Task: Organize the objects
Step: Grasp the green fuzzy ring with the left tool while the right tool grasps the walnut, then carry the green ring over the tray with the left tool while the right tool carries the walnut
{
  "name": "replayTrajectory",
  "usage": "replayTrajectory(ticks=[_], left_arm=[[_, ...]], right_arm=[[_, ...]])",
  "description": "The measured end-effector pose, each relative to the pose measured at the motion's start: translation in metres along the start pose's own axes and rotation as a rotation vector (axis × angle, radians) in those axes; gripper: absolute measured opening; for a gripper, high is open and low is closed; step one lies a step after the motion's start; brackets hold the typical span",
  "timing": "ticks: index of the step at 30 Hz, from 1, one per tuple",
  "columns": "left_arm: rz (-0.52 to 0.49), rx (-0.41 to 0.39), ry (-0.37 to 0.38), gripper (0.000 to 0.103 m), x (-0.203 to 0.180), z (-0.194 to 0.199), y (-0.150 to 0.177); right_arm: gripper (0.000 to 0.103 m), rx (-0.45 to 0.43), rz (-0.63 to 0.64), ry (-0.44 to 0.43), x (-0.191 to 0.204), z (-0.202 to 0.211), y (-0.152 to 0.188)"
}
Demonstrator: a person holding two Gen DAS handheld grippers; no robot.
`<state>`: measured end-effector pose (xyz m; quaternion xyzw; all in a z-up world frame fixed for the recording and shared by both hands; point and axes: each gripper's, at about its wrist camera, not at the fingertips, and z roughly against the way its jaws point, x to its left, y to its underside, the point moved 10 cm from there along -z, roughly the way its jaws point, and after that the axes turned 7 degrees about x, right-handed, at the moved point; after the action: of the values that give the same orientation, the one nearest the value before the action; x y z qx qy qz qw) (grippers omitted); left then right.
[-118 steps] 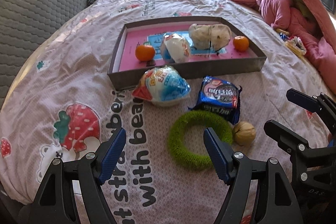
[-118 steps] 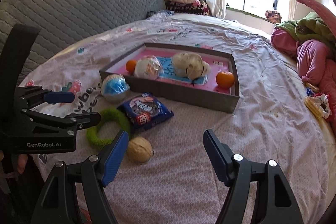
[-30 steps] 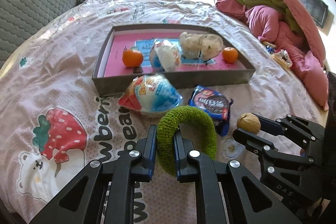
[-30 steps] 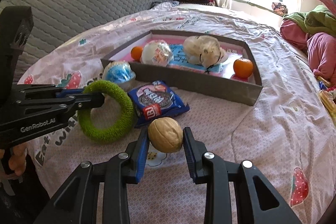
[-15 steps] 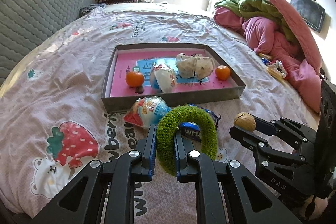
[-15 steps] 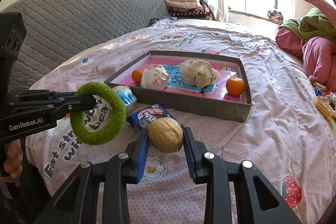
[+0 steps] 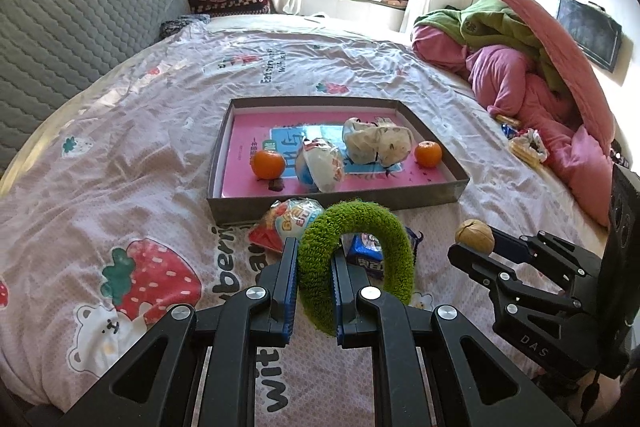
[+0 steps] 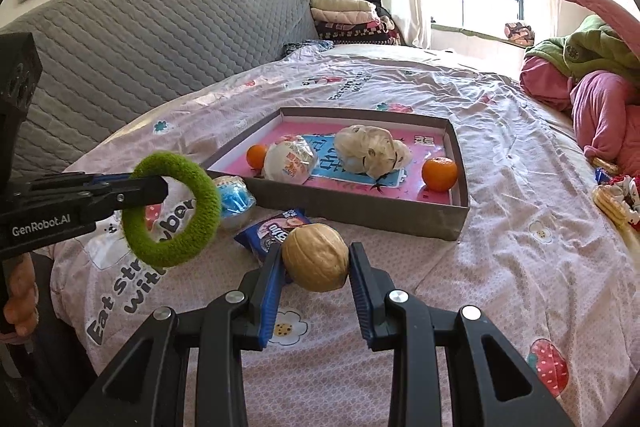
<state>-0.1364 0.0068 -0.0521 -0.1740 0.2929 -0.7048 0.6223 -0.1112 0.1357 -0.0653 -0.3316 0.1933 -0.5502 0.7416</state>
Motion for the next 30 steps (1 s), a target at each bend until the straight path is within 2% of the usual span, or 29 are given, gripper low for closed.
replayTrajectory(ticks=[16,30], left_arm=[[0.038,-0.020,-0.007,0.014,0.026,-0.012,-0.010],[0.037,-0.049,0.007,0.014,0.036,-0.030,-0.043]], right_arm=[[0.033,-0.051,-0.061,0.027,-0.021,0.004,-0.015],[0.033,-0.094,-0.061,0.071,-0.036,-0.001,-0.039]])
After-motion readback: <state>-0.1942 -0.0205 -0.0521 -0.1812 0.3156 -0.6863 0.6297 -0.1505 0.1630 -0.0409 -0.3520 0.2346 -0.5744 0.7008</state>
